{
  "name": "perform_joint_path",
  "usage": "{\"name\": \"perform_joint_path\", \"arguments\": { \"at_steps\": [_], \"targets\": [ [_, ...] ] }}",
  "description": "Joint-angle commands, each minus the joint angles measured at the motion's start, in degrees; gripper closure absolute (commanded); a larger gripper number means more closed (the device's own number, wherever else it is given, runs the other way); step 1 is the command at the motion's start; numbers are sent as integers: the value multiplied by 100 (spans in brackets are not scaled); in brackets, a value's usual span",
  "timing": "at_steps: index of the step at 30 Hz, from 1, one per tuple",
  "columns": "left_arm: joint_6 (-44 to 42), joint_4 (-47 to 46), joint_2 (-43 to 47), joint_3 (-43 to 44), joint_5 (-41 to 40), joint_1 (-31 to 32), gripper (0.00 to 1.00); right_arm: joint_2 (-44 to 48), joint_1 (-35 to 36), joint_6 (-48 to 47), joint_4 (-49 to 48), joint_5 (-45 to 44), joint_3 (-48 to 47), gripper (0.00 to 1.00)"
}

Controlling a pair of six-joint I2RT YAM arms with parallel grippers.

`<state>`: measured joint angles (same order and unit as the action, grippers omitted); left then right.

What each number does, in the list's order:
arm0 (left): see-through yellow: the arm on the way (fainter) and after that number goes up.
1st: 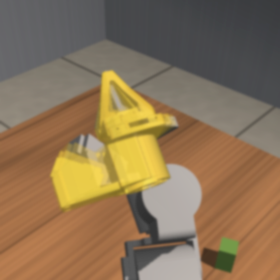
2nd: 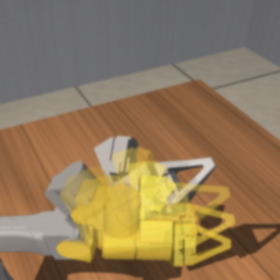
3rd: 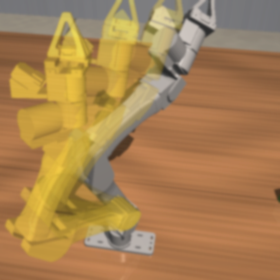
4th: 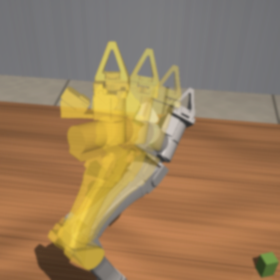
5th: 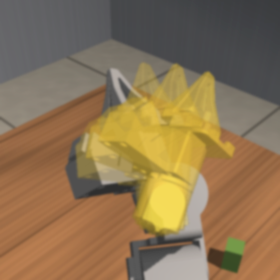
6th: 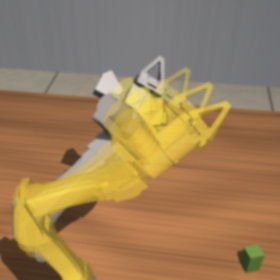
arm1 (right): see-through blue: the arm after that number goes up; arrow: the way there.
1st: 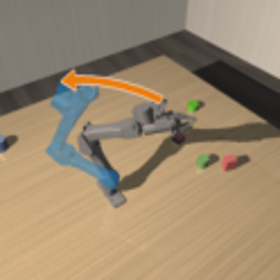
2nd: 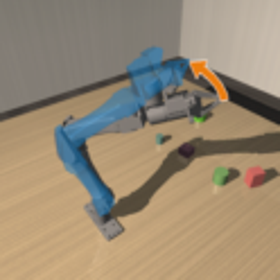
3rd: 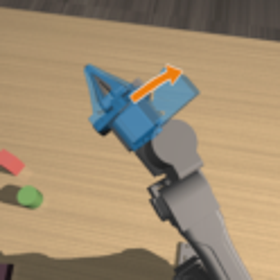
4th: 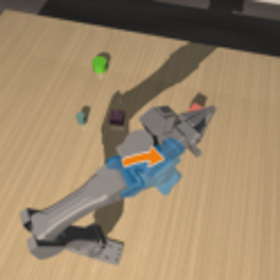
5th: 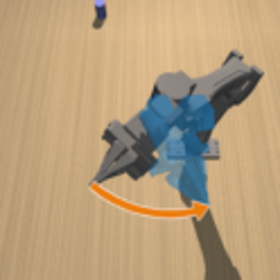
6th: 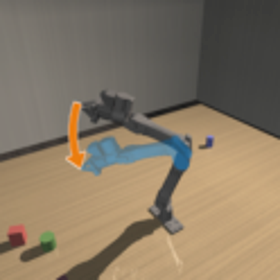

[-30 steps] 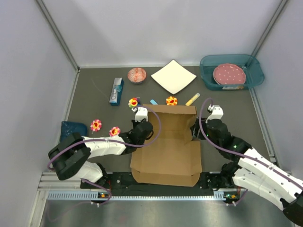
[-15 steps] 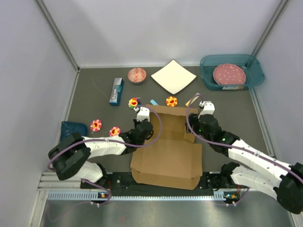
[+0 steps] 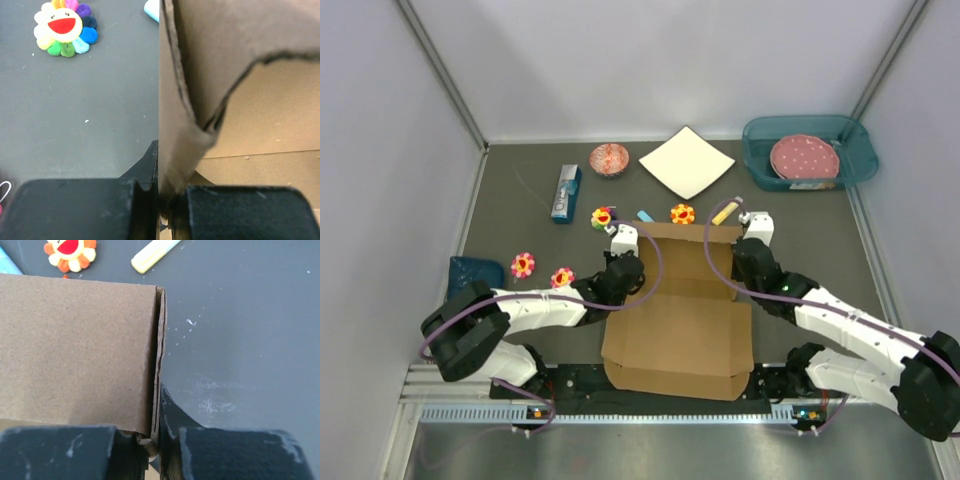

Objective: Fold the paper box

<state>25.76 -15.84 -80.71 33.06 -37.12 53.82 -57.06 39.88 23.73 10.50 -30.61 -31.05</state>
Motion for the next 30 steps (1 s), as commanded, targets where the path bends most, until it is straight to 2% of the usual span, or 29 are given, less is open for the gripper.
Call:
{"name": "perform_joint_path", "arguments": {
  "at_steps": [1, 2, 3, 6, 11, 13, 14, 15, 16, 20, 24, 27, 28, 30],
  "targets": [
    [219, -156, 125, 96, 302, 41, 100, -218, 29, 115, 390, -481, -323, 100],
    [228, -191, 125, 87, 302, 41, 100, -218, 29, 184, 400, -437, -314, 100],
    [237, -209, 134, 87, 302, 41, 100, -201, 29, 220, 400, -367, -288, 95],
    [237, -183, 99, 139, 258, 41, 100, -86, 38, 343, 347, -130, -174, 68],
    [254, -174, 90, 113, 223, 41, 100, -77, 38, 405, 286, 64, 37, 63],
    [289, -183, 64, 96, 223, 41, 100, -104, 38, 431, 224, 116, 107, 73],
    [298, -200, 64, 87, 223, 41, 100, -156, 38, 449, 224, 117, 143, 80],
    [316, -209, 46, 87, 223, 41, 100, -209, 38, 449, 189, 125, 152, 93],
    [324, -209, 29, 78, 223, 41, 100, -261, 38, 449, 180, 117, 160, 99],
    [360, -376, 11, -10, 188, 41, 100, -394, 46, 466, 101, 55, 239, 100],
    [71, -1454, 178, -553, -40, 49, 100, 53, 90, 291, -416, -120, 398, 100],
    [-428, -2667, 117, -826, -391, 49, 100, 397, 90, 71, -1171, -348, 547, 100],
    [-623, -3497, 64, -897, -444, 49, 100, 432, 90, 19, -1391, -506, 608, 100],
    [-1279, -4520, -234, -1168, -672, 49, 100, 415, 82, -201, -2252, -612, 810, 100]
  ]
}}
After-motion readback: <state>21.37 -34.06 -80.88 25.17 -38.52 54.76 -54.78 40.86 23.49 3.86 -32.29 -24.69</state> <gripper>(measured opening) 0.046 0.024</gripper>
